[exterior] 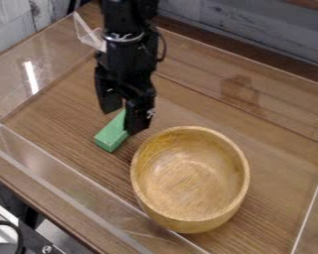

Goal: Put the green block in the brown bowl

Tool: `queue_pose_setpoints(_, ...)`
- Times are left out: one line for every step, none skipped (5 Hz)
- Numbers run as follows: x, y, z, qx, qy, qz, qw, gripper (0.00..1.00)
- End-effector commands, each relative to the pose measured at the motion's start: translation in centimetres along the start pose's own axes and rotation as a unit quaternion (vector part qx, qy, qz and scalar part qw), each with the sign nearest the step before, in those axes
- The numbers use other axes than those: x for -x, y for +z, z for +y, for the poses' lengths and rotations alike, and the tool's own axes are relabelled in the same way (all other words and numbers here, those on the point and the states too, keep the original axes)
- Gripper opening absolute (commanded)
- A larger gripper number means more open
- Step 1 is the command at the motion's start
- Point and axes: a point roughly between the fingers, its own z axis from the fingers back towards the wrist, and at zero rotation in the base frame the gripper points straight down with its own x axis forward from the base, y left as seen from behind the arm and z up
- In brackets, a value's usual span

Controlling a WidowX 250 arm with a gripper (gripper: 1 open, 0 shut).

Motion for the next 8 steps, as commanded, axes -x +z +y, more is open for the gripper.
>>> queue_pose_setpoints(0.1,0.2,0.3,-0.017,-0.016,-0.027,0.9993,1.00)
queue_pose_setpoints(0.1,-0.6,0.2,-0.020,-0.029,-0.035,0.9988,1.00)
queue_pose_setpoints(0.0,-1.2,0.0,-0.022,-0.046,-0.041,0.9979,1.00)
queue_pose_setpoints(-0.2,-1.7,-0.1,-0.023,-0.055,-0.046,0.9972,1.00)
queue_pose_setpoints(-0.3,-2.2,-0.1,-0.023,-0.056,-0.050,0.9969,1.00)
queue_pose_setpoints(-0.4,-2.7,0.0,-0.021,-0.055,-0.052,0.9969,1.00)
queue_pose_setpoints(-0.5,-3.1,0.0,-0.019,-0.053,-0.053,0.9970,1.00)
queue_pose_setpoints(-0.5,-3.5,0.1,-0.017,-0.051,-0.053,0.9971,1.00)
